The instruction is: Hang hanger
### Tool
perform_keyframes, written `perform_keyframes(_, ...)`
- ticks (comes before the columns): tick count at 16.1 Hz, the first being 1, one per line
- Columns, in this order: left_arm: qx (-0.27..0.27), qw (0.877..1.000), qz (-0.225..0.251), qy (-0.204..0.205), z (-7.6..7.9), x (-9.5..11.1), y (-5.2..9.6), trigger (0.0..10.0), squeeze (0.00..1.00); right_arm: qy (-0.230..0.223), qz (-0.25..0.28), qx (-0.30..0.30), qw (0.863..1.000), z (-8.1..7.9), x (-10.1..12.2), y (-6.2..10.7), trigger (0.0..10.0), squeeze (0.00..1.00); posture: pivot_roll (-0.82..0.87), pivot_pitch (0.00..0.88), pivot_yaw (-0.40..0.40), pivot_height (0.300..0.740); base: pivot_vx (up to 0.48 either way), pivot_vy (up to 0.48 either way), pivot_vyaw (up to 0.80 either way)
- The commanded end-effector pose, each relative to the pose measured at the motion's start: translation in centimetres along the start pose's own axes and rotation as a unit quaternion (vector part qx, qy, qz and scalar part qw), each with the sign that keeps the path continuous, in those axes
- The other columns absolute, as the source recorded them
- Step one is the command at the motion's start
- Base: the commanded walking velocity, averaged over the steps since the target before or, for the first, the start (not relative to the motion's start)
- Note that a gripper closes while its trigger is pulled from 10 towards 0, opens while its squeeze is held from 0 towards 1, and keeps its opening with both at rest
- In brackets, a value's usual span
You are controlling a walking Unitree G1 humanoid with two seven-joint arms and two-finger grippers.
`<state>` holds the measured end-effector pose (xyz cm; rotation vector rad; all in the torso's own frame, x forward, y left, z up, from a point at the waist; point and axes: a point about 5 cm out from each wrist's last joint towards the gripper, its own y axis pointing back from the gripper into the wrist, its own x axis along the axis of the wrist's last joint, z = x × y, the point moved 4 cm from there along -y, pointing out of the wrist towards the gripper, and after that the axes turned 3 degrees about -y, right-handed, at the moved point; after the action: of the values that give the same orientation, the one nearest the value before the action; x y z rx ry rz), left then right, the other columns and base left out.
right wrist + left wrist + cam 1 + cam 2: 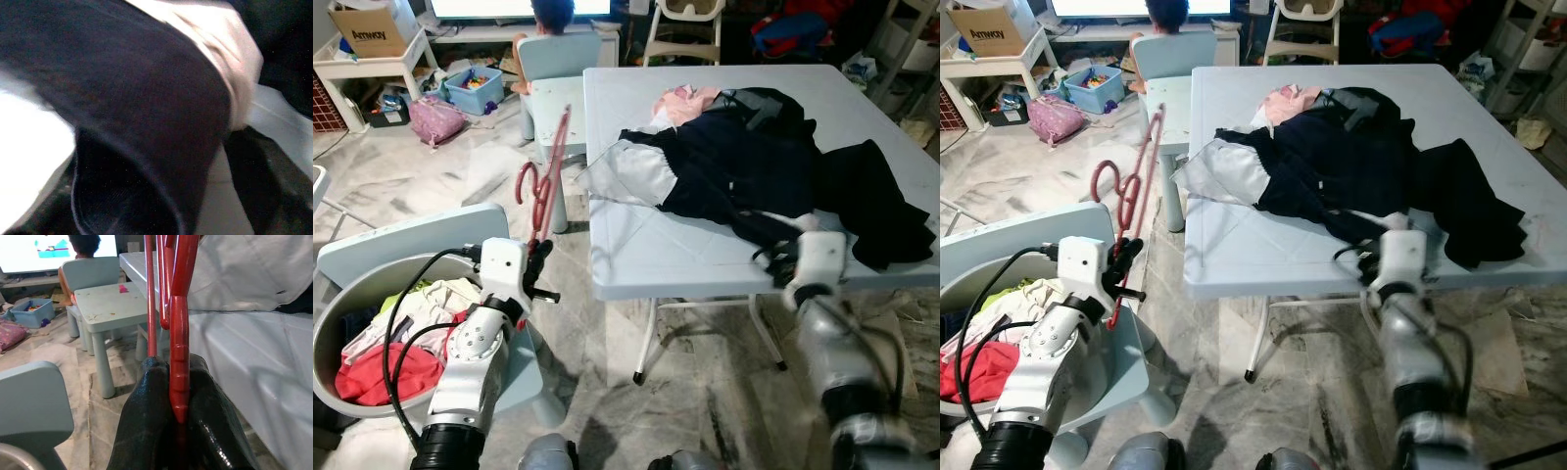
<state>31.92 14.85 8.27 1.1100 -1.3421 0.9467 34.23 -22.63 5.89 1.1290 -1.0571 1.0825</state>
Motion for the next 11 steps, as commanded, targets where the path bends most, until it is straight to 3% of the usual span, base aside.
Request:
perform_keyframes(1,-0.001,1.0,0.012,-0.004,0.1,0.6,-0.3,10.0,0.0,0.014,0.006,0.036,0.999,-1.7,0.2,0.2,10.0,1.0,-0.01,0.0,0.003,0.74,0.0,0.0,0.0)
perform_keyframes(3,0.003,1.0,0.016,-0.014,0.4,0.8,-0.3,10.0,0.0,0.01,-0.002,0.082,0.997,-3.4,0.1,0.8,10.0,1.0,-0.02,0.0,0.01,0.74,0.0,0.0,0.0)
perform_keyframes(4,0.014,0.999,0.01,-0.041,0.3,0.5,-0.2,10.0,0.0,0.012,-0.052,0.153,0.987,-5.1,-1.2,2.0,10.0,1.0,-0.02,0.0,0.008,0.74,0.0,0.0,0.0)
perform_keyframes(7,0.016,0.999,0.003,-0.038,0.3,0.0,0.0,10.0,0.0,0.007,-0.021,0.177,0.984,-6.0,0.5,1.6,10.0,1.0,-0.02,0.0,-0.005,0.74,0.0,0.0,0.0)
perform_keyframes(9,0.014,0.999,0.004,-0.036,0.7,0.1,-0.4,10.0,0.0,0.01,0.011,0.178,0.984,-6.9,3.7,-1.0,10.0,1.0,-0.02,0.0,-0.009,0.74,0.0,0.0,0.0)
perform_keyframes(11,0.013,0.999,0.003,-0.042,1.1,0.1,-0.5,10.0,0.0,0.009,0.055,0.142,0.988,-7.7,9.0,-4.4,10.0,1.0,0.0,0.0,-0.025,0.74,0.0,0.0,0.0)
